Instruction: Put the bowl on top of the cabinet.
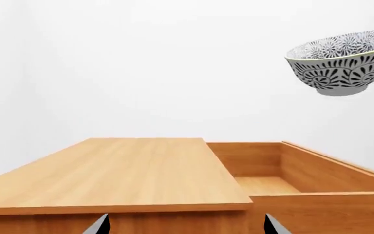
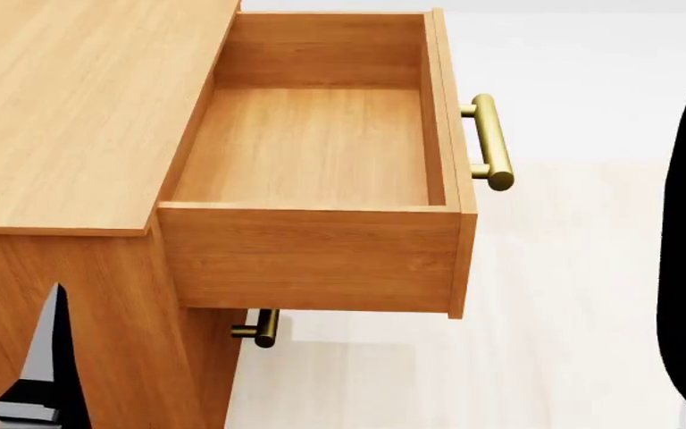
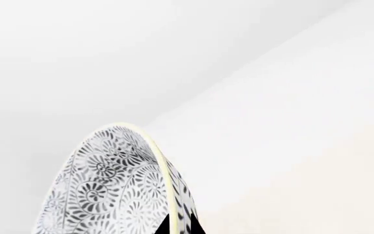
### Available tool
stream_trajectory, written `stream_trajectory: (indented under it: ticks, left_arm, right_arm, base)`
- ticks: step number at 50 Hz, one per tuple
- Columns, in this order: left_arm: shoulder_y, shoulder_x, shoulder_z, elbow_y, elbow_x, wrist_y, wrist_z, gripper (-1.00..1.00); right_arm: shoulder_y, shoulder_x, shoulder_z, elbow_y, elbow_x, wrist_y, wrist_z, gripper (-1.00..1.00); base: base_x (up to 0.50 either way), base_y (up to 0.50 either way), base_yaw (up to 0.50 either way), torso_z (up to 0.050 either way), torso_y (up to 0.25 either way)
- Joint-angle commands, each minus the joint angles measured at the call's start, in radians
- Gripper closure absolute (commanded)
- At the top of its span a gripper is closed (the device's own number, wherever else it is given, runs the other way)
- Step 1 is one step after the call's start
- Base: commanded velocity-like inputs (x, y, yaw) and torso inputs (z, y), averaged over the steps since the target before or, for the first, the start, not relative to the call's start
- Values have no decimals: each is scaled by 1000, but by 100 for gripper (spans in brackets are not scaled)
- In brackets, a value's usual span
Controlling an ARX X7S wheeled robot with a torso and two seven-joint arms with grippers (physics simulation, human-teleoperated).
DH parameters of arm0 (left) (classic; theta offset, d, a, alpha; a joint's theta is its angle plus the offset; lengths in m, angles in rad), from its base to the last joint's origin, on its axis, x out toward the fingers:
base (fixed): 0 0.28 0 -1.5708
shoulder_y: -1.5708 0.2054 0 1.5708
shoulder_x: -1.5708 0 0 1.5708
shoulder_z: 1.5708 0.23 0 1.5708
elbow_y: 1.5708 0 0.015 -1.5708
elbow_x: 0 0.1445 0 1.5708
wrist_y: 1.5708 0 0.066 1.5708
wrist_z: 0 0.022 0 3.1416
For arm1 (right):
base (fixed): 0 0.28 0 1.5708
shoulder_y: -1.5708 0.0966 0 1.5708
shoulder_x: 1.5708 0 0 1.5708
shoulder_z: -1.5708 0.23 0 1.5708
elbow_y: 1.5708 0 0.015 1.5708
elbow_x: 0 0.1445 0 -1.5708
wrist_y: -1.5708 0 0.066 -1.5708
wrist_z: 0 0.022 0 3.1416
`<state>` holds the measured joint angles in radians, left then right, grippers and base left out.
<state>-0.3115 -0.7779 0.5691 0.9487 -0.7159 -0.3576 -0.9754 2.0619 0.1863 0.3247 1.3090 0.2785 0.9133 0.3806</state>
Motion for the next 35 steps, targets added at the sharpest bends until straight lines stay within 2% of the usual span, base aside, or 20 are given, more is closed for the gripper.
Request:
stream_trajectory:
  ticks: [1,12,13,14,16,21,26,28,35]
  left_arm:
    - [-1,10,-28,-23,3,28,16,-100]
    - [-21,2,-38,-4,-32,13,0,-100]
    - [-23,2,-37,-2,-34,10,-2,-100]
    - [-23,3,-36,0,-34,10,-2,-100]
    - [-22,1,-36,1,-35,12,-2,-100]
    - [-24,3,-37,-1,-37,14,-3,-100]
    - [-26,1,-37,-2,-41,15,-2,-100]
    - [-26,-4,-41,4,-46,16,-5,-100]
    - [-18,-6,-45,-8,-44,32,2,-100]
  right_arm:
    - [11,-109,214,0,-236,11,-131,100]
    - [5,-184,365,0,-226,-7,-126,100]
    - [3,-186,358,0,-215,-6,-128,100]
    - [-4,-186,308,0,-128,-7,-121,100]
    - [-17,-186,159,0,11,-21,-100,100]
    - [-70,-186,-264,0,562,-68,-35,100]
    - [-102,-186,-667,0,995,-154,-3,100]
    - [-111,-186,-858,0,1193,-194,-3,100]
    - [-88,-186,-1666,-1,1977,-346,-88,100]
  base:
    - [0,0,0,0,0]
    - [0,0,0,0,0]
    - [0,0,0,0,0]
    - [0,0,0,0,0]
    - [0,0,0,0,0]
    - [0,0,0,0,0]
    - [0,0,0,0,0]
    - [0,0,0,0,0]
    - [0,0,0,0,1]
